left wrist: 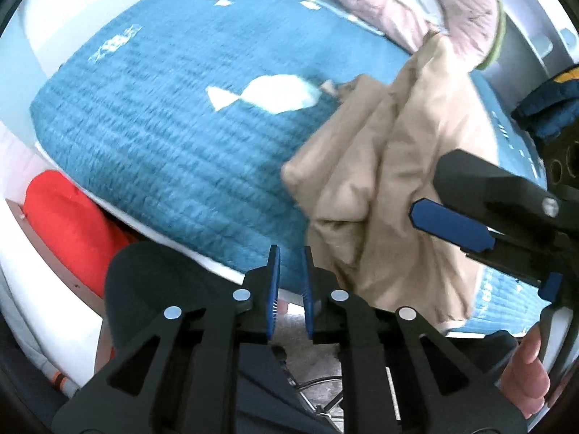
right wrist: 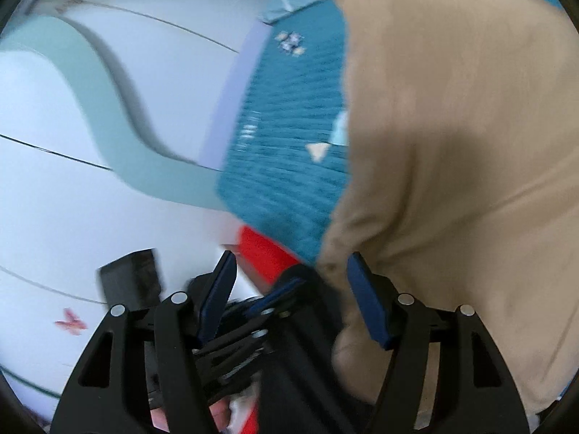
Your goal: Fold large clothes
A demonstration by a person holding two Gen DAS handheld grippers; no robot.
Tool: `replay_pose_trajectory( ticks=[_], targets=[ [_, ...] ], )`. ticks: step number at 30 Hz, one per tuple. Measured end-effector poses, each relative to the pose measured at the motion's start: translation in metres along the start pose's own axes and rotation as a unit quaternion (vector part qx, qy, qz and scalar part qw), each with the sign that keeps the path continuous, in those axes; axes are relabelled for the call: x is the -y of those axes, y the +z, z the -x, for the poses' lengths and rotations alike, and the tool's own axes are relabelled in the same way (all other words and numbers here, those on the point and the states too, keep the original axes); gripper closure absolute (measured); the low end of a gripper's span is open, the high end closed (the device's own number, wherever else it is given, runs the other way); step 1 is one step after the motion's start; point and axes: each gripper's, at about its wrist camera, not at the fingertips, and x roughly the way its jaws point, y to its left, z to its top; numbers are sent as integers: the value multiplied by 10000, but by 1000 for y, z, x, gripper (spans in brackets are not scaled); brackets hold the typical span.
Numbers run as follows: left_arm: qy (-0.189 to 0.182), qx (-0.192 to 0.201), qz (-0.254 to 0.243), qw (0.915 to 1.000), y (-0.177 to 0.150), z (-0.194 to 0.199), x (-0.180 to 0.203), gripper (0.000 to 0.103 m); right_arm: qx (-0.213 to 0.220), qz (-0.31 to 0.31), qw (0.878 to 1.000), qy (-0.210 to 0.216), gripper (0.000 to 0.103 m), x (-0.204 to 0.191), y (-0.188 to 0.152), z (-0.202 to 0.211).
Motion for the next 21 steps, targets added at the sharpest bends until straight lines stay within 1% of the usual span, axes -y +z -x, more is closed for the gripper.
replay_pose_trajectory(
  ticks=[3,5,6,7,8,9,11,12,14,15,17,19,21],
  targets=[
    [-216,119,-289,9993,0,11,27,91,390,3,9992,-109,41,-4,-3,33],
    [-396,210,-484,9978,2,14,48,91,678,38,9970,-360,41,-5,-4,55],
    [-507,234,-575,9968,3,14,58,91,873,138,9931,-770,41,-7,-7,70],
    [-562,250,-677,9958,4,12,68,91,1021,249,9867,-1241,41,-9,-9,80],
    [-556,266,-755,9952,4,10,75,91,1159,334,9757,-1832,41,-10,-12,90],
    [-491,290,-860,9947,3,9,84,91,1214,338,9674,-2198,42,-10,-16,97],
    [-377,313,-1026,9935,2,1,97,91,1219,272,9597,-2517,47,-6,-23,106],
    [-383,286,-1075,9931,0,-1,101,91,1210,260,9580,-2587,50,-3,-29,110],
    [-342,199,-1108,9931,-2,-7,105,91,1178,306,9543,-2731,58,0,-39,112],
    [-268,177,-1127,9931,-2,-11,106,91,1146,318,9523,-2811,60,1,-42,110],
    [-135,141,-1179,9928,-3,-20,105,91,1038,289,9486,-2976,68,10,-48,109],
    [21,43,-1165,9932,-3,-31,102,91,901,236,9475,-3058,73,21,-51,101],
    [230,-43,-1168,9929,-4,-43,99,91,736,113,9424,-3260,77,38,-51,93]
  ],
)
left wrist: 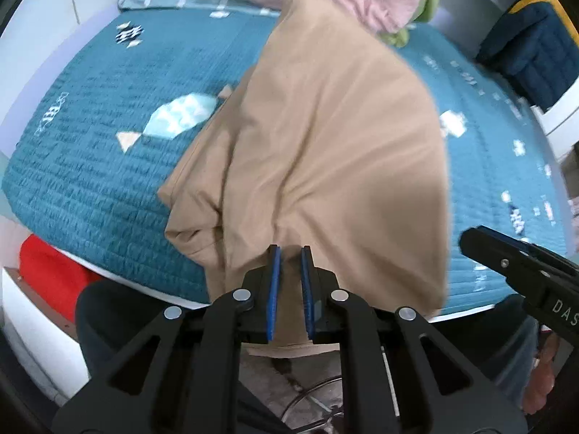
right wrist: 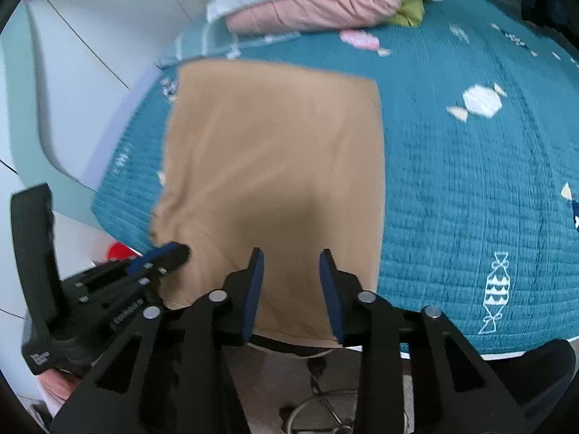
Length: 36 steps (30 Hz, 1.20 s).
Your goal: Fold large clothes
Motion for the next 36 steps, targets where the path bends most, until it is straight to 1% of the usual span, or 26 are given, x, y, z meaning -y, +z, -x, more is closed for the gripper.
replay_pose_trajectory(
  ticks=[2,4,5,7,8,9,11,13,15,17,19,21,23,24,25,26,27,28,29,30,31,33,34,36],
  targets=[
    [111,-111,-2,9999,-2,-13,-4,92,-206,-10,9998,-3,78,4,-4,-12],
    [160,-174,32,9997,-1,-25,-9,93,-572,-13,9983,86,78,2,-7,-37],
    [243,-185,26,9995,0,-34,-12,93,-755,1,9971,73,78,0,-7,-51],
    [547,-229,-92,9982,4,-57,-17,93,-976,15,9951,133,78,-1,-6,-79],
    [603,-232,-114,9978,6,-64,-18,94,-986,47,9950,117,79,-3,-5,-88],
    [626,-200,-149,9977,10,-70,-19,94,-892,107,9960,26,80,-4,-2,-96],
    [671,-168,-183,9974,17,-71,-20,94,-853,79,9963,6,80,-6,3,-97],
    [573,-256,-125,9979,21,-67,-23,94,-904,-36,9959,72,80,-3,6,-90],
    [446,-335,-41,9984,22,-55,-25,94,-878,-141,9959,179,80,2,5,-77],
    [248,-316,-28,9992,23,-34,-24,93,-668,-199,9970,322,78,8,11,-55],
    [83,-102,-173,9998,28,-13,-19,93,-366,-177,9987,321,78,11,22,-34],
    [-5,178,-295,9994,42,5,-10,93,-77,-69,9996,266,78,11,36,-16],
    [-56,295,-312,9991,58,6,-6,93,110,-29,9999,-82,77,14,58,-8],
    [-2,265,-266,9993,66,1,-4,93,85,-22,9999,-121,76,16,64,-11],
    [95,184,-228,9995,74,-9,-6,93,-10,-15,10000,-72,76,18,73,-21],
    [416,-31,-245,9988,81,-31,-8,94,-228,-82,9997,1,76,24,81,-41],
    [537,-286,-201,9979,84,-54,-8,94,-434,-148,9989,106,76,24,83,-59],
    [657,-445,-94,9968,87,-78,-13,94,-604,-154,9979,160,76,25,85,-79],
    [770,-386,-150,9962,88,-85,-13,94,-652,-46,9978,57,76,23,85,-93],
    [906,-308,-288,9950,90,-87,-11,94,-592,149,9980,-164,76,18,86,-101],
    [957,-302,-316,9945,91,-86,-10,94,-561,259,9977,-284,76,14,87,-99],
    [954,-375,-255,9944,92,-78,-11,95,-618,248,9975,-238,76,13,89,-91],
    [936,-408,-228,9945,92,-72,-11,95,-648,189,9976,-146,76,16,90,-85],
    [820,-379,-234,9956,95,-52,-7,94,-595,105,9982,17,77,23,93,-69]
  ],
)
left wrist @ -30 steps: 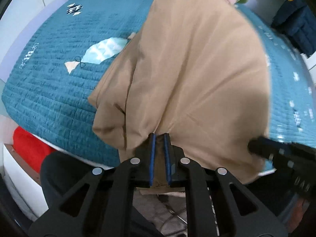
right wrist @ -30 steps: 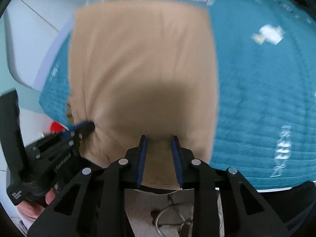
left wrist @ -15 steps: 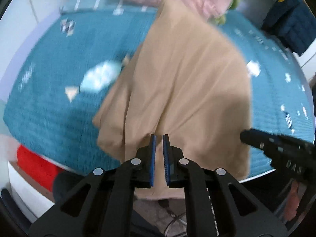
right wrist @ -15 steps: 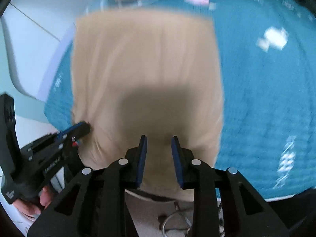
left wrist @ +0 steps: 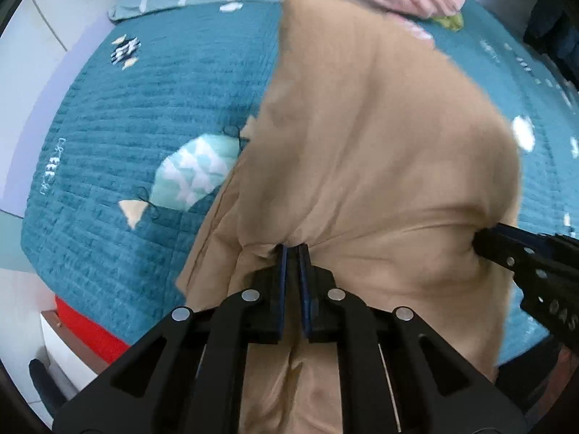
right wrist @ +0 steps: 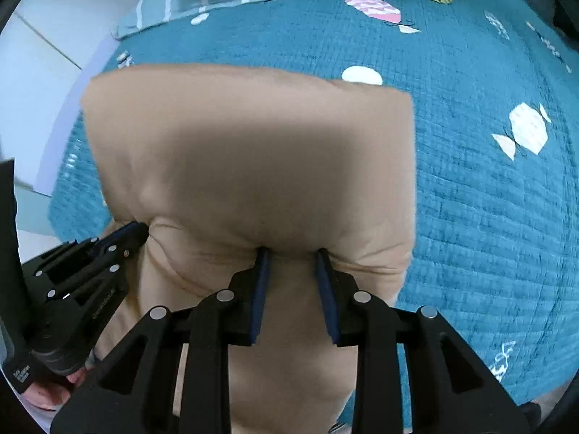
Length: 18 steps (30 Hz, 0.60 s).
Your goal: Fold large clothes
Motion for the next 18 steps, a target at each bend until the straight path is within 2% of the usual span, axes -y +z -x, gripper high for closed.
replay_pose_trajectory(
  ticks=[3,5,6,8,10,12,14,16,18],
  targets=[
    [-221,406,-119,9989,12,37,6,94,413,-85,9990,125,78,9,9,32],
    [-401,605,-170,9972,28,51,12,94,554,-142,9982,189,78,14,18,43],
    [-375,646,-182,9970,34,53,14,94,609,-184,9978,157,78,15,26,46],
    [-245,606,-84,9978,54,45,17,94,560,-285,9980,-28,77,21,43,38],
    [-191,360,38,9992,72,18,15,94,350,-228,9991,17,77,18,55,15],
    [319,9,-151,9994,82,-30,19,95,126,-96,9998,-92,77,14,59,-12],
    [633,-61,-277,9976,78,-55,23,95,64,113,9995,-288,77,6,62,-32],
    [818,62,-317,9961,73,-55,24,95,101,247,9983,-511,77,-2,64,-35],
    [720,74,-286,9970,72,-46,21,95,96,298,9982,-520,77,-3,63,-29]
  ],
)
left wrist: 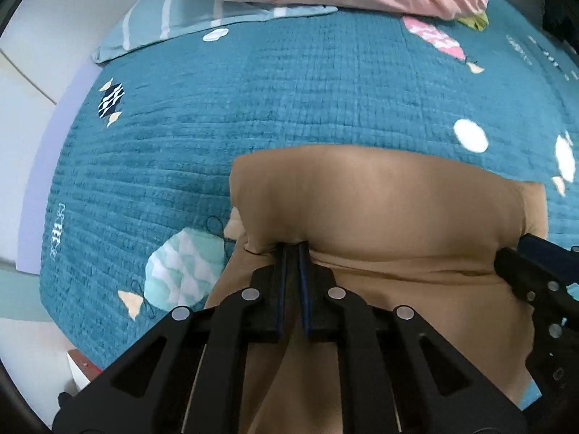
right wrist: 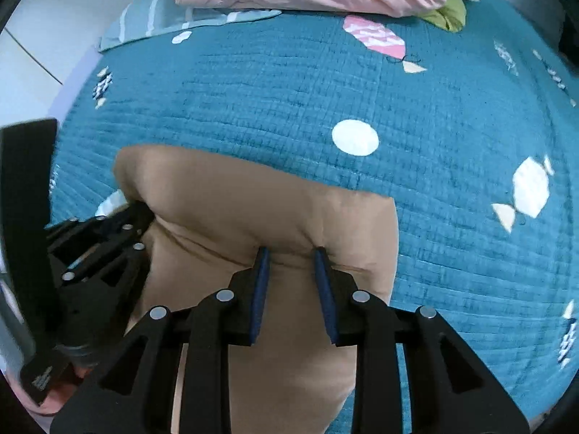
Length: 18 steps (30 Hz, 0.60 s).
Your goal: Fold large clothes
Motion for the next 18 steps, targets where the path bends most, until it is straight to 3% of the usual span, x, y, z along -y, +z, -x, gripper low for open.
replay_pose_trajectory(
  ticks=[4,5,6,7,8,10,14,18],
  targets=[
    [-152,147,-270,9994,-10,26,-6,92,106,-141,9993,324,74,17,-5,18],
    [-197,163,-261,9993,-12,31,-7,80,147,-168,9990,378,60,17,-7,21],
    [-229,223,-262,9991,-16,39,-9,37,229,-179,9988,381,47,19,-11,29],
    [-121,324,-262,9991,-19,45,-11,14,351,-171,9989,277,20,19,-15,36],
    [42,581,-290,9979,-25,55,-14,5,530,-141,9984,141,12,19,-21,44],
    [-8,706,-469,9964,-38,65,-20,5,699,39,9975,21,10,21,-33,56],
    [-309,621,-439,9966,-57,63,-37,5,445,4,9990,75,9,32,-58,51],
    [-1055,414,-56,9935,-74,51,-62,5,169,-127,9996,195,9,42,-78,35]
  ],
)
